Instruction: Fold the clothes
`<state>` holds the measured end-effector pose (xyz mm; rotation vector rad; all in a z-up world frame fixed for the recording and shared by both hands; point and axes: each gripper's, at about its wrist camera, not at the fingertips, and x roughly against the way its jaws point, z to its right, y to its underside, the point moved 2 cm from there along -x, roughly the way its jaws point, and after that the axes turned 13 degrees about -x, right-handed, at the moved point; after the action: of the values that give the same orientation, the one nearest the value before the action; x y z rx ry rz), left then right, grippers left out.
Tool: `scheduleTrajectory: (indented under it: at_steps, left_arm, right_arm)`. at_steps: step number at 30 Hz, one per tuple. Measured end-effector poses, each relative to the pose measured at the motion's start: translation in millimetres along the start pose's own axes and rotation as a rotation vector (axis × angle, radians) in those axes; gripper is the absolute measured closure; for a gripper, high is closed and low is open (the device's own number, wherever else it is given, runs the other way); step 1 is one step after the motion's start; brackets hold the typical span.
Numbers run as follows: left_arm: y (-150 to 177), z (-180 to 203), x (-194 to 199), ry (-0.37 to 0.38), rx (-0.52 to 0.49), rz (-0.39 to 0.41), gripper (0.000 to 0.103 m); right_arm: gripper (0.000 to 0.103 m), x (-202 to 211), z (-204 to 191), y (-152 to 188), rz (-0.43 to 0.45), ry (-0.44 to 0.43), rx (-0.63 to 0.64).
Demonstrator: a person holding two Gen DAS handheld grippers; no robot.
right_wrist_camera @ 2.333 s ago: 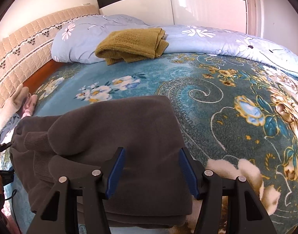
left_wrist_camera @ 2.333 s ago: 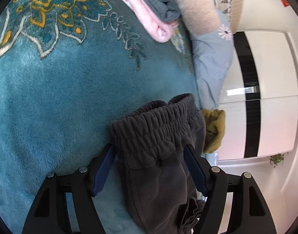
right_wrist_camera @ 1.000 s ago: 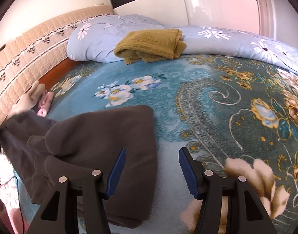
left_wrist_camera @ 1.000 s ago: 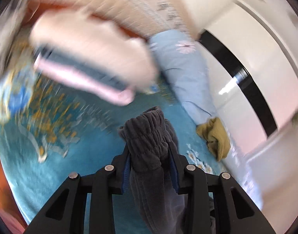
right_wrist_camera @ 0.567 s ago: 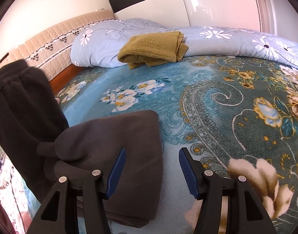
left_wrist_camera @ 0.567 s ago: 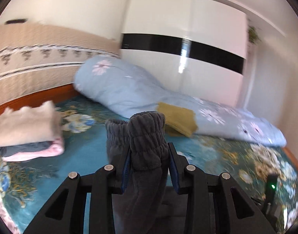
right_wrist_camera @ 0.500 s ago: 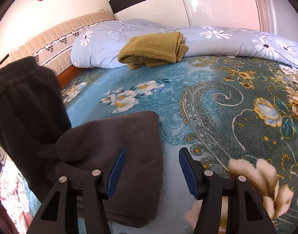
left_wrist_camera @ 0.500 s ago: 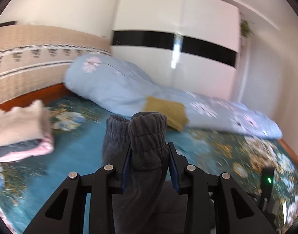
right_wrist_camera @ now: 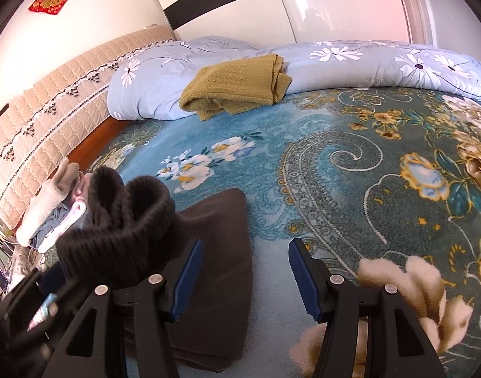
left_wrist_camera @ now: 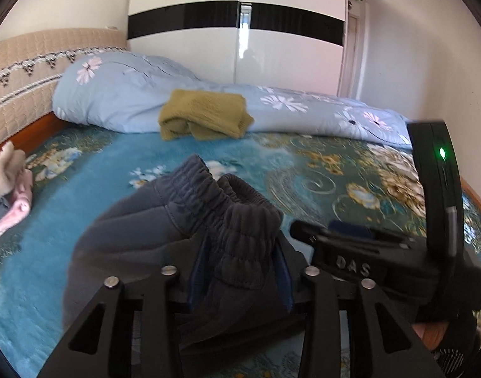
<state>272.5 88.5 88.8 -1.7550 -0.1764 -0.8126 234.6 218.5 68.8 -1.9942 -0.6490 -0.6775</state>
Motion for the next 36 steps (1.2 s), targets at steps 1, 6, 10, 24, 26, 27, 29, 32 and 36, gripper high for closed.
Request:
scheduleTrajectory:
  at_steps: [1, 6, 10, 24, 26, 27, 29, 32, 36]
  left_arm:
    - [0, 1, 1, -0.001, -0.006, -0.002, 0.059]
    - [-4, -10, 14, 0.077, 0.042, 0.001, 0.048]
    - [-5, -33, 34, 0.147, 0.129, 0.019, 0.047]
    - [63, -192, 55, -0.080, 0.551, 0.058, 0.039]
    - [88, -210, 41, -0.061, 0.660, 0.017, 0.039]
    - [98, -213, 34, -0.046, 0.690, 0.006, 0.039]
    - [113, -214, 22, -0.017, 0.721, -0.010, 0.039]
    - [128, -199, 5, 0.054, 0.704, -0.030, 0.039]
    - [140, -182, -9, 0.129, 0.673, -0.050, 0.039]
  right_arm:
    - [0.042, 0, 0, 0, 0.002, 0.003, 0.000]
    - [0.042, 0, 4, -1, 0.005, 0.014, -0.007]
    - [0.042, -1, 5, -1, 0.007, 0.031, 0.001]
    - [0.042, -14, 18, 0, -0.013, 0.104, -0.011]
    - [0.042, -16, 20, 1, -0.020, 0.107, -0.018]
    - [0.042, -17, 21, 1, -0.020, 0.109, -0.021]
    - [0.042, -18, 23, 0, -0.020, 0.111, -0.028]
    - [0.042, -16, 27, 0, -0.015, 0.093, -0.054]
    - [0.042, 3, 25, -6, 0.032, 0.008, -0.123]
